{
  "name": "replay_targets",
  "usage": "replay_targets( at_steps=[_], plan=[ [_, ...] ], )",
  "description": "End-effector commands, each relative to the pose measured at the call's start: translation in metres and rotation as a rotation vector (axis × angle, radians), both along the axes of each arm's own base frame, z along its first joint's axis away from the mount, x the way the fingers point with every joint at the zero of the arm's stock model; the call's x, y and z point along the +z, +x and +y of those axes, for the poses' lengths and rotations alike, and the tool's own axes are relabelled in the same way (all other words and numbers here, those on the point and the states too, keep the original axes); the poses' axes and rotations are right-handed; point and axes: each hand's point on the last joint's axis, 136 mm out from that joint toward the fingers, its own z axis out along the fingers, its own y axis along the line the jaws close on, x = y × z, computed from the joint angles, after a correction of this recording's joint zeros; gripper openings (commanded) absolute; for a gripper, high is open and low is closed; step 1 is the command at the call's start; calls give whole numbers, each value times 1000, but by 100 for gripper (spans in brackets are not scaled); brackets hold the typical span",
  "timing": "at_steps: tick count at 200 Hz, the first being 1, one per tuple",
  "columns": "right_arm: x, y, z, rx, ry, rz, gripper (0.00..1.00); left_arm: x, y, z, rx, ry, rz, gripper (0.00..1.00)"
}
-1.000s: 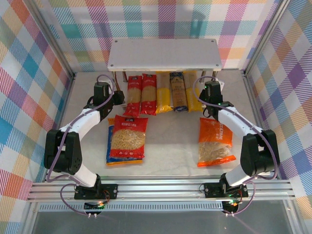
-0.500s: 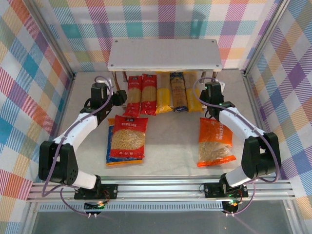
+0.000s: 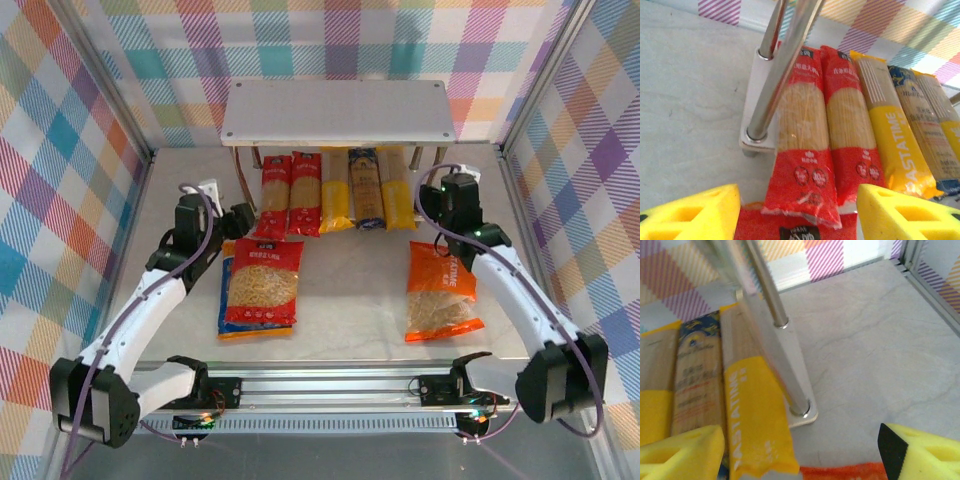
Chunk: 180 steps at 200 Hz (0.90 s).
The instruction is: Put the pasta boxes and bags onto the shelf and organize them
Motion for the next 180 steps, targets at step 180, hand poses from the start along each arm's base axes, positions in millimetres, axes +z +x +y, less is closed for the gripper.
replay_targets(
  at_steps=[180],
  plan=[
    [-121, -134, 393, 777, 75, 557, 90, 55, -93, 50, 178, 76, -64, 79]
  ],
)
